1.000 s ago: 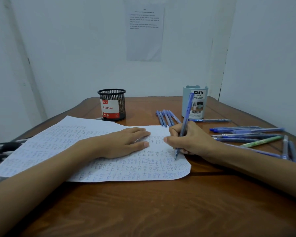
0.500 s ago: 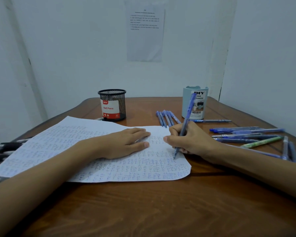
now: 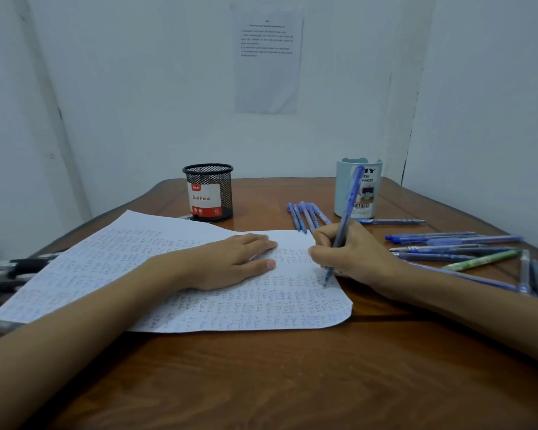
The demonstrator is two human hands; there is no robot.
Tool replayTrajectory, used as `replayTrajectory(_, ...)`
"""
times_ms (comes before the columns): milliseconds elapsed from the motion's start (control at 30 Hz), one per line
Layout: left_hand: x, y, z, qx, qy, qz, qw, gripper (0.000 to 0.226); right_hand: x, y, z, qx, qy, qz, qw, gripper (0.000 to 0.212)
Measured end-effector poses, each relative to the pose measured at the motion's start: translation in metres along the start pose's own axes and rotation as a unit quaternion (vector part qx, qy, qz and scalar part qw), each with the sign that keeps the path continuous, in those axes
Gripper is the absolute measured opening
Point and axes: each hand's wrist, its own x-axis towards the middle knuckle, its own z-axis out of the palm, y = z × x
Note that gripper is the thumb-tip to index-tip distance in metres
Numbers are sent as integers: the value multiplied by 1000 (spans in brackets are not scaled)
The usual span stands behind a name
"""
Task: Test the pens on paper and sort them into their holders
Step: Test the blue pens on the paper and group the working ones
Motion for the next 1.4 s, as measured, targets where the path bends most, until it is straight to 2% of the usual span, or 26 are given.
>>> replayTrajectory(100,0,0,-1,3,0,0,1000,56,-1,0,0,4,-4,-4,1000,33)
replayTrajectory(167,0,1,-1,3,0,0,1000,56,0,-1,1,-7,8,-17,1000,38)
replayTrajectory(367,1,-1,0,4,-1,0,1000,57,0,-8,1,58,91,-11,994,42)
replayTrajectory(500,1,-2,0,5,-2,2,1000,57,5,-5,-8,74,125,12,989,21)
replayTrajectory(633,0,-2,0,1,-1,7,1000,57,7,-2,-14,85,136,32,987,15)
replayTrajectory(733,-1,-2,-1,3,-1,9,1000,57,7,0,-15,109,135,38,984,32)
replayTrajectory(933,-1,-3,0,5,-1,7,1000,57,12,5,-17,122,116,52,984,46)
replayTrajectory(1133,1,-4,1,2,-1,7,1000,57,10,1,-21,119,131,51,983,36)
replayTrajectory(1400,1,-4,1,2,-2,9,1000,58,38,12,-28,20,206,70,976,39)
